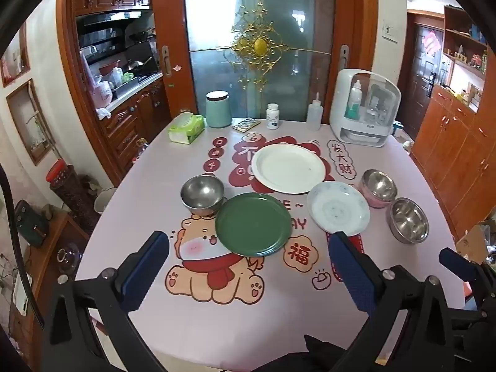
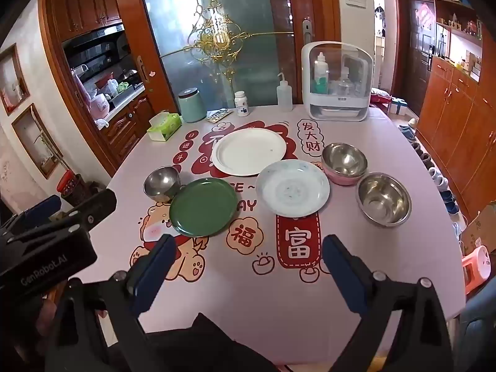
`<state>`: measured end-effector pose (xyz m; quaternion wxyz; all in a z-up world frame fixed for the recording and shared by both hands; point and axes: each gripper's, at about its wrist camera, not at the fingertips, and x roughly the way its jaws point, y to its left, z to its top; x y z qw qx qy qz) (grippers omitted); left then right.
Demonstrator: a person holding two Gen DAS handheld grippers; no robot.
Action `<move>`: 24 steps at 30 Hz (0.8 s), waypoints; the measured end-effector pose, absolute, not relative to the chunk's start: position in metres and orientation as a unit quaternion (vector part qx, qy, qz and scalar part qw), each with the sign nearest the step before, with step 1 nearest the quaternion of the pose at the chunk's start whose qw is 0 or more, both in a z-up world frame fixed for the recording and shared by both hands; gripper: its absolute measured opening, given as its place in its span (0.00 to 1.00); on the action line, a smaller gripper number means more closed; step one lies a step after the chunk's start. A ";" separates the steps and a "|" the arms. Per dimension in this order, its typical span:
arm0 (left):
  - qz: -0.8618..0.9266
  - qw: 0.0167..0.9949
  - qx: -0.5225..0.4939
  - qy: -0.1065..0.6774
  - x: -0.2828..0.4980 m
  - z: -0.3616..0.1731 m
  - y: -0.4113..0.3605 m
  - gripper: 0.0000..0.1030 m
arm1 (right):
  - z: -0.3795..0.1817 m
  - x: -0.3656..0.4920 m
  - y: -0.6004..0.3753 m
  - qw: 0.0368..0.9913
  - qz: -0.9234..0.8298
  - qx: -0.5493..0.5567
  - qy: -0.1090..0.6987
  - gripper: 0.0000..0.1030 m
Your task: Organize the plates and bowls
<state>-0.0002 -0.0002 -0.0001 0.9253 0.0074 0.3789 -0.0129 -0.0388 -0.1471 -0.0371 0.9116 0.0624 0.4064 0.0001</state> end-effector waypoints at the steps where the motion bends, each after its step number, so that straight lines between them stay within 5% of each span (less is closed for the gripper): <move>1: -0.013 0.926 0.007 0.378 -0.001 0.000 0.000 0.99 | -0.037 -0.039 -0.148 0.911 0.000 0.063 0.407 0.93; 24: -0.014 0.926 0.011 0.378 -0.002 -0.001 0.000 0.99 | -0.040 -0.036 -0.149 0.907 -0.004 0.060 0.416 0.93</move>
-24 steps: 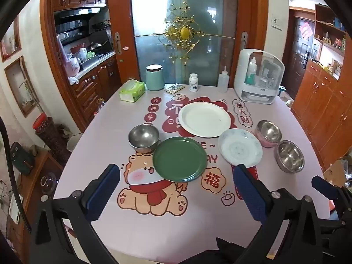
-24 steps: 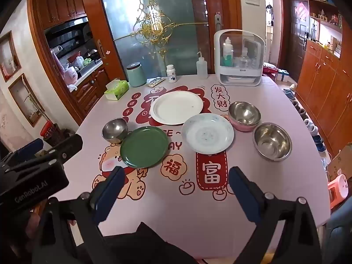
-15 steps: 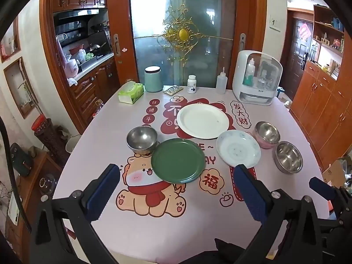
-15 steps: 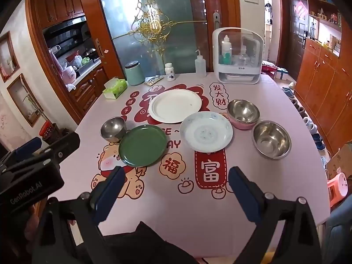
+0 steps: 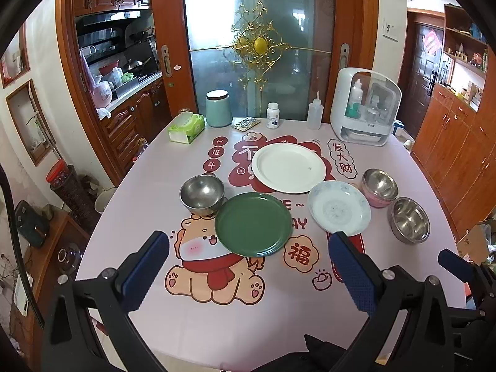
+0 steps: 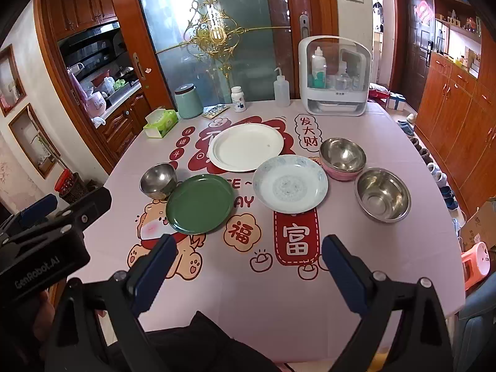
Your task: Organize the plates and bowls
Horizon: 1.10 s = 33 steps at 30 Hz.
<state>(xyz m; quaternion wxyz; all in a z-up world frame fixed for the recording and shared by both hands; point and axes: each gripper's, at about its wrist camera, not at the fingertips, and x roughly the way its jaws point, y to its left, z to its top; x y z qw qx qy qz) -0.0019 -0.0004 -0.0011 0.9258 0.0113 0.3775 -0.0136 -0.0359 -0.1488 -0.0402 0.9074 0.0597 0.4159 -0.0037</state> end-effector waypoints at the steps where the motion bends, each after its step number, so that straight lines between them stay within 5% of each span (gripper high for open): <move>1: -0.013 0.926 0.009 0.378 -0.003 -0.007 0.006 0.99 | -0.041 -0.036 -0.149 0.907 -0.004 0.060 0.416 0.93; 33: -0.012 0.923 0.017 0.385 -0.003 -0.008 0.014 0.99 | -0.043 -0.035 -0.154 0.905 -0.003 0.063 0.421 0.93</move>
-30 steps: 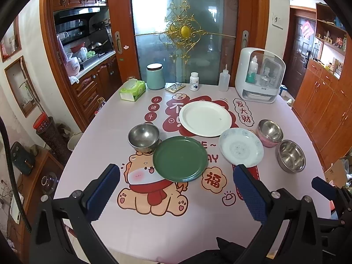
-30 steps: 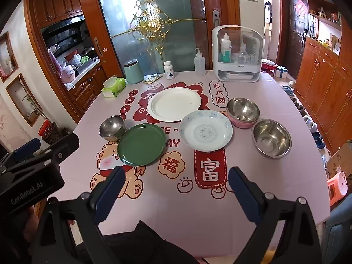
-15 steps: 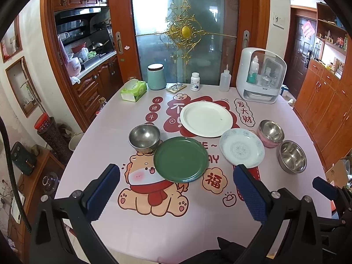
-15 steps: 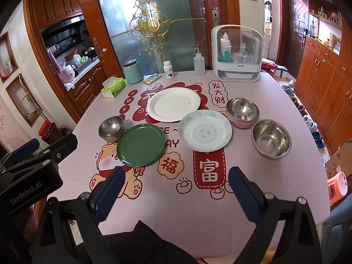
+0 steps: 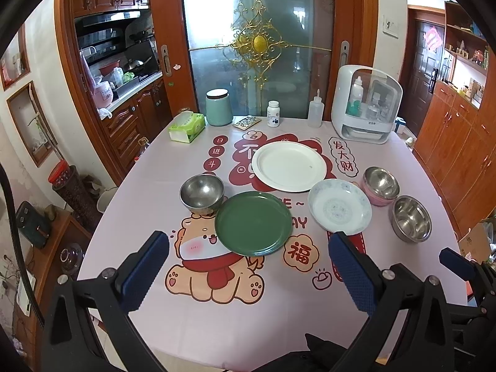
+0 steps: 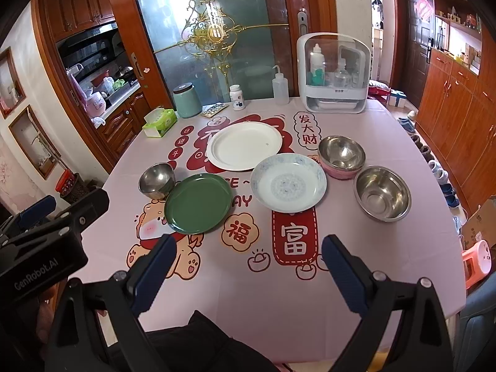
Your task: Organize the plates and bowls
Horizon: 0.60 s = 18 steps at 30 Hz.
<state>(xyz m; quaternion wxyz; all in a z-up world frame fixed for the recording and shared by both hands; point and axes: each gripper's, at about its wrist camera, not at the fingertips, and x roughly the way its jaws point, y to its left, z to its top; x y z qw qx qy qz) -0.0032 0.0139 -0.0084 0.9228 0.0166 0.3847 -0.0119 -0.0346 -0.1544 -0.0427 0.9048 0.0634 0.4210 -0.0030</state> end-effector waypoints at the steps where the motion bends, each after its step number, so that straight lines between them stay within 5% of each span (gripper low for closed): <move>1: -0.011 0.922 0.019 0.386 -0.003 -0.007 0.008 0.99 | -0.042 -0.034 -0.154 0.905 -0.003 0.063 0.421 0.93; 18: 0.020 0.904 0.030 0.427 0.010 -0.023 0.008 0.99 | -0.052 -0.027 -0.160 0.895 -0.011 0.064 0.442 0.93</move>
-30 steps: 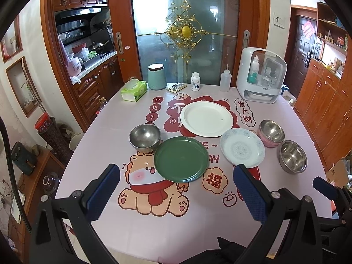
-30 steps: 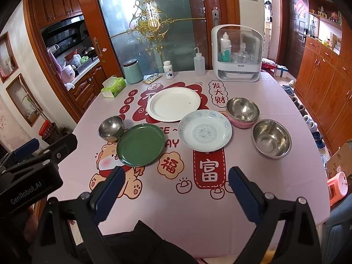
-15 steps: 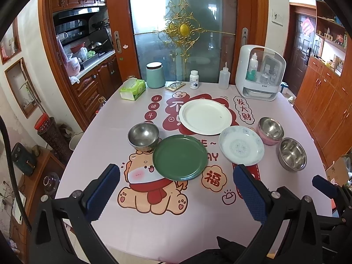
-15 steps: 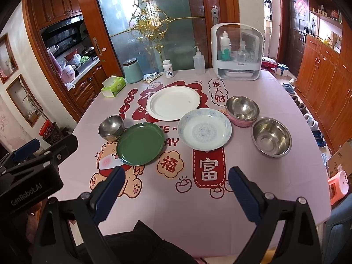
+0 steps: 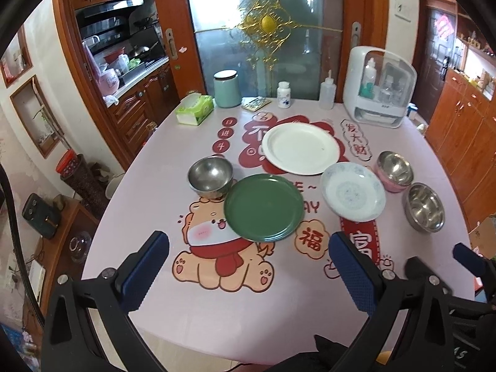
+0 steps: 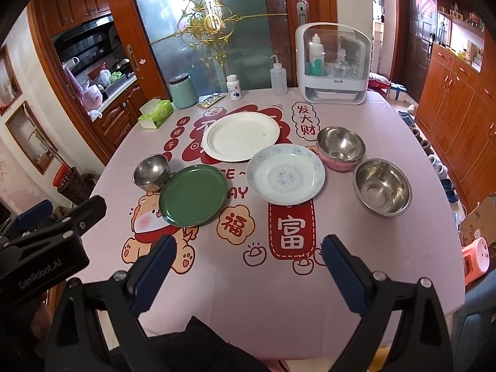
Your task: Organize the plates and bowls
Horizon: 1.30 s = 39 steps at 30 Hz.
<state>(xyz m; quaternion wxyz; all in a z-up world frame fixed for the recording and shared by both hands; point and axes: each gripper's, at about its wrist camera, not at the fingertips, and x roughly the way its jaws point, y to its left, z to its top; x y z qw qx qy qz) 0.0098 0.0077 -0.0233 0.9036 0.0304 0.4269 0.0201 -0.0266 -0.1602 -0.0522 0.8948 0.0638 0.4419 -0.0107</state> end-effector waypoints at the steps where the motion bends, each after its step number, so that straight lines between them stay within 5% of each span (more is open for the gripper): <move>1: 0.023 0.902 0.029 0.431 0.013 -0.024 0.009 0.99 | -0.051 -0.025 -0.162 0.895 -0.014 0.065 0.441 0.93; 21: 0.058 0.900 0.016 0.431 0.120 0.011 0.024 0.99 | -0.008 0.068 -0.220 0.915 -0.037 0.108 0.387 0.93; 39: 0.068 0.884 0.026 0.463 0.259 -0.026 0.029 0.99 | -0.033 0.200 -0.255 0.915 -0.045 0.110 0.384 0.93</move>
